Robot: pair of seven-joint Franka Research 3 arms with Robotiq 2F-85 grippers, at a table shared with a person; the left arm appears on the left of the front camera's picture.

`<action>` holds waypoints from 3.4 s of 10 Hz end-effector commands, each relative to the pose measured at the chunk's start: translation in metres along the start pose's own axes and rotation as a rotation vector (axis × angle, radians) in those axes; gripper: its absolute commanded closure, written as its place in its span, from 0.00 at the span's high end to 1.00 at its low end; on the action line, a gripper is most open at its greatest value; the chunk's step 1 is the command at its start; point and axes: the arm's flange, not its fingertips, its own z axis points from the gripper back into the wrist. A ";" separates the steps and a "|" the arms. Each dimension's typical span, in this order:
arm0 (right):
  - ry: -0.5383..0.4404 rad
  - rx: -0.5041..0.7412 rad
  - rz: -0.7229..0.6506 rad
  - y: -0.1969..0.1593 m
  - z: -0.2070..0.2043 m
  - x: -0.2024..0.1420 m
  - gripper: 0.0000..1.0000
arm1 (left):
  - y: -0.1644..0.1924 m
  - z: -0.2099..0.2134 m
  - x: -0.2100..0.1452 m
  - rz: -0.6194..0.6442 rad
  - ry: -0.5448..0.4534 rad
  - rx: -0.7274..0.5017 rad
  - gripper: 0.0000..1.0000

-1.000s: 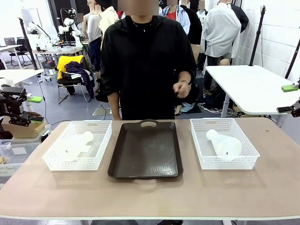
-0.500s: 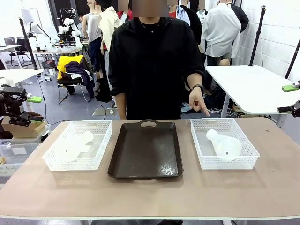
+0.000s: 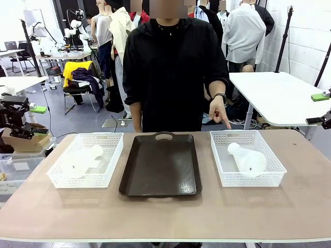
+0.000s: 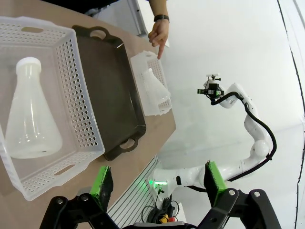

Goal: Prepare the laboratory tools.
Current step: Pick up the Big flask that the person points to.

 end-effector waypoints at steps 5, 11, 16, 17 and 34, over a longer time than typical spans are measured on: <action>-0.009 -0.258 0.100 0.071 -0.030 0.001 1.00 | -0.002 0.000 0.000 -0.019 0.001 -0.001 1.00; 0.225 -1.020 0.234 0.107 -0.222 0.048 1.00 | -0.002 0.000 0.000 -0.019 0.001 -0.001 1.00; 0.336 -1.263 0.217 0.046 -0.287 0.083 1.00 | -0.002 0.000 0.000 -0.019 0.001 -0.001 1.00; 0.328 -1.265 0.210 0.036 -0.287 0.089 1.00 | -0.002 0.000 0.000 -0.019 0.001 -0.001 1.00; 0.492 -1.389 0.318 -0.061 -0.341 0.116 1.00 | -0.002 0.000 0.000 -0.019 0.001 -0.001 1.00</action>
